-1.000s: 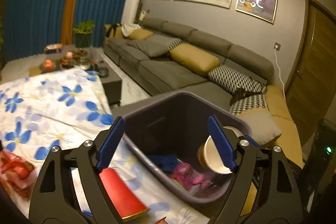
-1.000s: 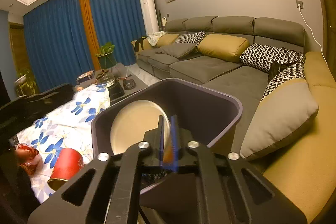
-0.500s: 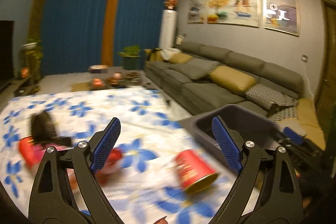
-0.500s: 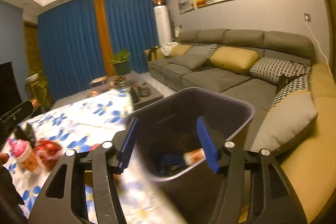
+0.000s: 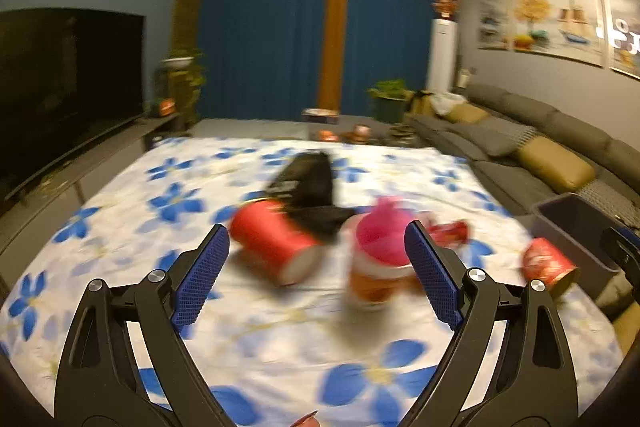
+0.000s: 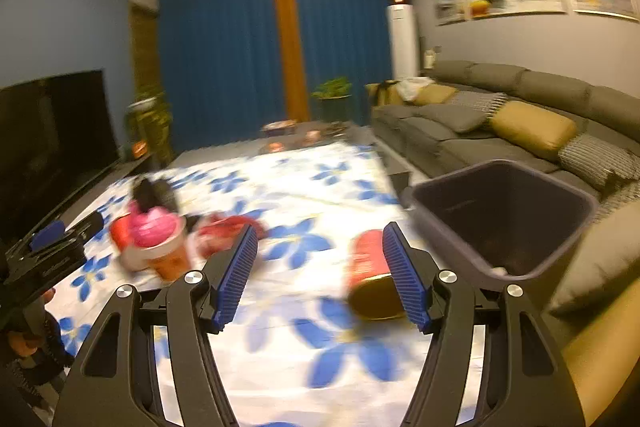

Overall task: Collect trash
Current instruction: 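Move both open tools back over the table, then close the right tool on the pink plastic bag inside the cup, then grasp the upright white paper cup with the left tool while the right tool holds the pink bag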

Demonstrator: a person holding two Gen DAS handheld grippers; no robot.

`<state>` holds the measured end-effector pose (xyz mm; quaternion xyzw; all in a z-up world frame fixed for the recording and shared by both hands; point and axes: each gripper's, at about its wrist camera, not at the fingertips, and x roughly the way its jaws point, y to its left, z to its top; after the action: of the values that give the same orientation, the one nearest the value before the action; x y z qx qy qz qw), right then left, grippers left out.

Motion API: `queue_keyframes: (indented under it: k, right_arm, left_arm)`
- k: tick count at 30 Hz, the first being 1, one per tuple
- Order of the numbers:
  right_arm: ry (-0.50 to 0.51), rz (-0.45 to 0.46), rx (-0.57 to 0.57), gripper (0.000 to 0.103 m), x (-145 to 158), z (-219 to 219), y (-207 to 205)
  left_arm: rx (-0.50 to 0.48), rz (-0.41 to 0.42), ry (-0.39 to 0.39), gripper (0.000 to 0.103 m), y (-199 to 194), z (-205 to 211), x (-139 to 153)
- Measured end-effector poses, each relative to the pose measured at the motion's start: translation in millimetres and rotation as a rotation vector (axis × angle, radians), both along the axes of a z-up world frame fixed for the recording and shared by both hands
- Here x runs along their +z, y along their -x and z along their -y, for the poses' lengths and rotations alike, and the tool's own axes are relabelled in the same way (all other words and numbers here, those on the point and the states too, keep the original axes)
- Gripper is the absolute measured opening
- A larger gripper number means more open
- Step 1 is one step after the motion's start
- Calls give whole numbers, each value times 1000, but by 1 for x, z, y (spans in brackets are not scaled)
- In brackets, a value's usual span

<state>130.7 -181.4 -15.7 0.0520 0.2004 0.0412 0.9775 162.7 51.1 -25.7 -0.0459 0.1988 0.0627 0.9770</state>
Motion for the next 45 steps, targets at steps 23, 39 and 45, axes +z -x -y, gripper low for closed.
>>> queue_keyframes:
  k: [23, 39, 45]
  right_arm:
    - [94, -80, 276, 33, -9, -159, -77]
    - [98, -10, 294, 5, 15, -160, -76]
    - [53, 70, 244, 5, 40, -135, -61]
  left_arm:
    - [212, -2, 10, 88, -11, -82, -22]
    - [134, 5, 33, 88, -8, -69, -26]
    - [23, 33, 39, 88, -6, -56, -23]
